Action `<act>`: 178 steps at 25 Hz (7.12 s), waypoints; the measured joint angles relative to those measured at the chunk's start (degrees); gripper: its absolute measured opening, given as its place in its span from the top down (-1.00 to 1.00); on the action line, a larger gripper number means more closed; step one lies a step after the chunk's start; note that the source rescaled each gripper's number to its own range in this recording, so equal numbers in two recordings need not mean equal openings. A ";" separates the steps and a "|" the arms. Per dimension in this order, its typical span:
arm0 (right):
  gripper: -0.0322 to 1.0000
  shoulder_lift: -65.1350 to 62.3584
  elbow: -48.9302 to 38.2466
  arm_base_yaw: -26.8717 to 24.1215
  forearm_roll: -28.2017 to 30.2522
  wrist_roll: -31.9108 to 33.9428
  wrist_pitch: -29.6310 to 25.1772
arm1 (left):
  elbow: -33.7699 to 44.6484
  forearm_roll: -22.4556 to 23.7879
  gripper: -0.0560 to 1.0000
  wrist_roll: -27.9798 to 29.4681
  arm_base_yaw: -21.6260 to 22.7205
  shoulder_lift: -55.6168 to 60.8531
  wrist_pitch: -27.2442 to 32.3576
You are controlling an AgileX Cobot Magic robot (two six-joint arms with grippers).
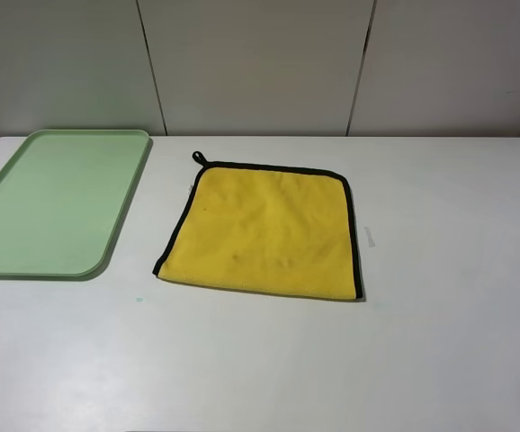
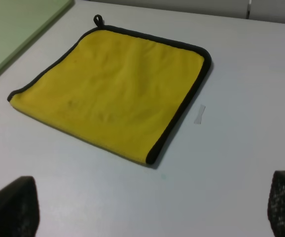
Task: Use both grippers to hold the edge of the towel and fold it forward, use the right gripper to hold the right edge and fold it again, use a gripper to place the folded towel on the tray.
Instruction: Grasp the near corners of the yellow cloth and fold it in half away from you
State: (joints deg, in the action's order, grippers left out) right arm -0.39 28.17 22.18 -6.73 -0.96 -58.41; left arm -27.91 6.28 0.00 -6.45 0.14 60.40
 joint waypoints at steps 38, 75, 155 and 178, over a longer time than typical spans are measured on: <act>-1.00 0.00 0.00 0.00 0.12 0.36 0.00 | 0.00 0.00 -0.97 -1.48 0.00 0.00 0.00; -1.00 49.21 8.97 0.00 -13.35 -43.63 13.41 | -7.53 -0.82 -0.96 -46.59 -12.71 -43.03 -12.53; -1.00 86.72 9.04 8.90 -13.51 -74.72 44.94 | -8.17 4.42 -0.77 -73.87 -24.97 -106.32 -78.41; -1.00 102.88 9.10 9.05 -13.56 -74.72 53.01 | -8.17 4.35 -0.76 -73.87 -24.97 -106.32 -78.46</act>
State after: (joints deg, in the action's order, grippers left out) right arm 102.49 37.27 31.24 -20.29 -75.68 -5.40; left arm -36.09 10.64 -73.87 -31.42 -106.18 -18.07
